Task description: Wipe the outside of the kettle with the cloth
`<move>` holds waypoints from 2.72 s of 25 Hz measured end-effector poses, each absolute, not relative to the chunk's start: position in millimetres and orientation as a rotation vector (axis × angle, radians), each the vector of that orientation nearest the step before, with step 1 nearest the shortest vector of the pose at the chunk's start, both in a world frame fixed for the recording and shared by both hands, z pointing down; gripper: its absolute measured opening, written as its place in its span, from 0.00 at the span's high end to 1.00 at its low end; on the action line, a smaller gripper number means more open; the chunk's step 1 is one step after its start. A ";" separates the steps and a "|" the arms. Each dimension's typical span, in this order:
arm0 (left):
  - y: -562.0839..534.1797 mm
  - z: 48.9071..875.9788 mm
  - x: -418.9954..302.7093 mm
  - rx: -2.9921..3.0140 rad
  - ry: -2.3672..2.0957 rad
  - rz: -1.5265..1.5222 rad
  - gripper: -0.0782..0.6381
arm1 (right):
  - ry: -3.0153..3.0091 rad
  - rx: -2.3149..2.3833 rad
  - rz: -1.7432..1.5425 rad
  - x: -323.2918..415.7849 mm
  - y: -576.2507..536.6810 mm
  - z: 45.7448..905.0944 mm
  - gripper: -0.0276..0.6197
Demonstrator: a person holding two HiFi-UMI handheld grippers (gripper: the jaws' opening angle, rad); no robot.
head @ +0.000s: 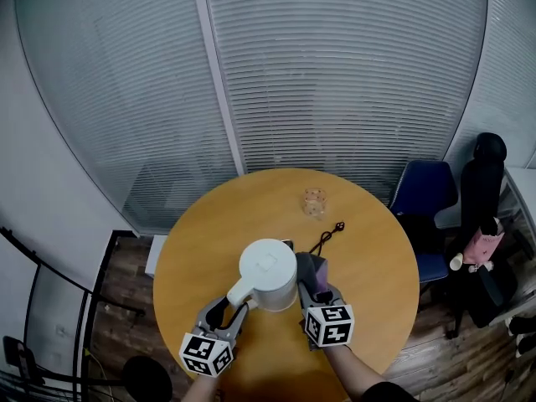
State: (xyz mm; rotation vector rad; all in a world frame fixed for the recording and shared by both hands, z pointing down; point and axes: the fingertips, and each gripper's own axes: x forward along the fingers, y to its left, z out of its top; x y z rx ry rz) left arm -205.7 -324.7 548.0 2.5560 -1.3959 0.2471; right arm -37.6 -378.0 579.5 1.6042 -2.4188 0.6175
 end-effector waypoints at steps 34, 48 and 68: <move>-307.9 550.9 -191.4 2.512 -1.364 0.204 0.66 | -2.498 1.714 0.758 -35.0 -340.2 533.9 0.81; -298.0 550.4 -177.5 2.498 -1.346 0.185 0.66 | -2.407 1.673 0.827 -40.9 -349.9 577.2 0.81; -292.5 551.8 -167.9 2.527 -1.253 0.207 0.66 | -2.077 1.593 1.075 -38.6 -351.1 712.5 0.81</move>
